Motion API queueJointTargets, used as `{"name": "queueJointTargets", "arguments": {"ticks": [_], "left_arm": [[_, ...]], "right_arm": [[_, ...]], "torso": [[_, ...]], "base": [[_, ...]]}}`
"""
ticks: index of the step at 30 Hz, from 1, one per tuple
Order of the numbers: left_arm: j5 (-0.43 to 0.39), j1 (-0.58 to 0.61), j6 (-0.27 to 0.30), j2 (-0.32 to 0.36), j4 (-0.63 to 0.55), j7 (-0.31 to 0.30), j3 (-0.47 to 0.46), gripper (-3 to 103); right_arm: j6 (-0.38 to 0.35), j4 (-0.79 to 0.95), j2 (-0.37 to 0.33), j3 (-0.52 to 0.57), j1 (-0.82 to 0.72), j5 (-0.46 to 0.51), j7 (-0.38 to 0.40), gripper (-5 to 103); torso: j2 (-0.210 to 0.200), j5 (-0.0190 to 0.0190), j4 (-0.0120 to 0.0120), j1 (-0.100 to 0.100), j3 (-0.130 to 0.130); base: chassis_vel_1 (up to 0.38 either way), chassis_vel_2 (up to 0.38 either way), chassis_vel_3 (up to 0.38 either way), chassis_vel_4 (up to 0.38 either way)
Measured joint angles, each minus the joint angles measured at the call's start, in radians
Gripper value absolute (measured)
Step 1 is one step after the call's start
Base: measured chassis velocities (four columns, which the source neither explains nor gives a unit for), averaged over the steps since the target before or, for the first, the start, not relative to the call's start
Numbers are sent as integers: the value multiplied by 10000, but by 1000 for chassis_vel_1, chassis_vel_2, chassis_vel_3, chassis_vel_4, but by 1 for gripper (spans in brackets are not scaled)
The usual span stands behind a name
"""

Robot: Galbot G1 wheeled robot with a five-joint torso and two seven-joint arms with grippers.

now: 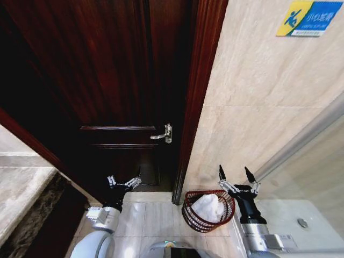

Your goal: Discard the used towel into the hamper.

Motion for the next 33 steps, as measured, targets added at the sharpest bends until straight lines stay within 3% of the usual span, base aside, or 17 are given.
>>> {"name": "queueJointTargets", "arguments": {"ticks": [33], "left_arm": [[0, 0, 0, 0, 0, 0, 0, 100]], "right_arm": [[3, 4, 0, 15, 5, 21, -23, 100]], "torso": [[0, 0, 0, 1, 0]], "base": [[36, -31, -30, 29]]}}
